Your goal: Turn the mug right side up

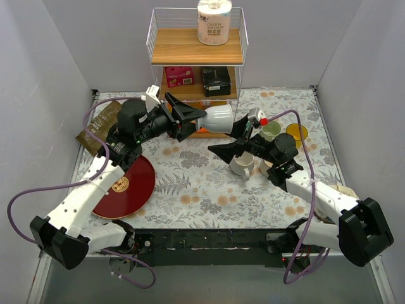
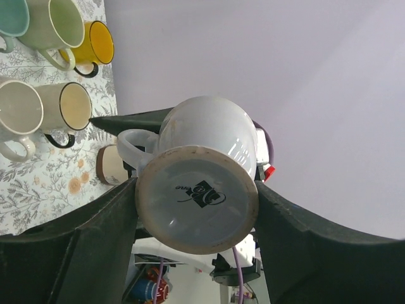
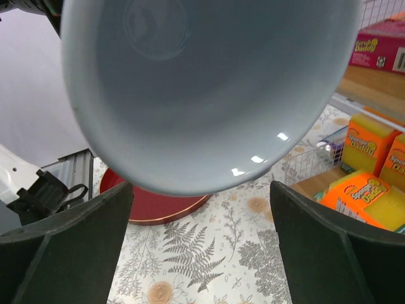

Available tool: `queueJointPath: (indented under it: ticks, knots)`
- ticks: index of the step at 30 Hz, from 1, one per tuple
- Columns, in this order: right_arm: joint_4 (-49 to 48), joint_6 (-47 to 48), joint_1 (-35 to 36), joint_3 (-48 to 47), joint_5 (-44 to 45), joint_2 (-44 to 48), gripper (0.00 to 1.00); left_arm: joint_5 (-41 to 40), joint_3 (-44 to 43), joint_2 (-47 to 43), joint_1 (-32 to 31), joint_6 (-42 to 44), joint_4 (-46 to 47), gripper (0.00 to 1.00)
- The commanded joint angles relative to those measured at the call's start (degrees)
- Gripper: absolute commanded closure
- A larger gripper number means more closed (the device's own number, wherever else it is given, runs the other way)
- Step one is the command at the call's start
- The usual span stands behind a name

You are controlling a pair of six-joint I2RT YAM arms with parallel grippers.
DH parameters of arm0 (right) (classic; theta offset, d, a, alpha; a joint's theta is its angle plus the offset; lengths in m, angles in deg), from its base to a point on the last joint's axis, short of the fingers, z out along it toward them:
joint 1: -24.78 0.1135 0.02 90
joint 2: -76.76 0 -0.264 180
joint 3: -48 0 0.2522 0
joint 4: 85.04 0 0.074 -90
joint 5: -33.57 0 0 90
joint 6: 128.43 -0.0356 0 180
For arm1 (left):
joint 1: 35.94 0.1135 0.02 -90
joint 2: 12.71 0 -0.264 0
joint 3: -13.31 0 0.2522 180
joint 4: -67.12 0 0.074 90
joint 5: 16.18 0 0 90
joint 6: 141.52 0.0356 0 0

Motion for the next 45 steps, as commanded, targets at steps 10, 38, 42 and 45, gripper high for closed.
queueJointPath:
  ticks: [10, 38, 42, 45]
  knots:
    - [-15.6, 3.7, 0.2, 2.4, 1.8, 1.7, 0.07, -4.1, -4.6, -6.6, -0.5, -43.2, -2.7, 1.00]
    - [-41.7, -12.2, 0.2, -4.1, -0.9, -11.7, 0.32, -5.5, -5.9, -7.6, -1.5, -43.7, -5.7, 1.00]
    - [-45.5, -15.8, 0.2, -3.9, 0.0, -12.0, 0.35, -5.5, -5.6, -7.6, -1.4, -43.7, -5.7, 1.00]
    - [-47.8, -17.6, 0.2, -4.0, 1.1, -12.2, 0.35, -5.6, -5.6, -7.5, -1.5, -43.9, -5.7, 1.00]
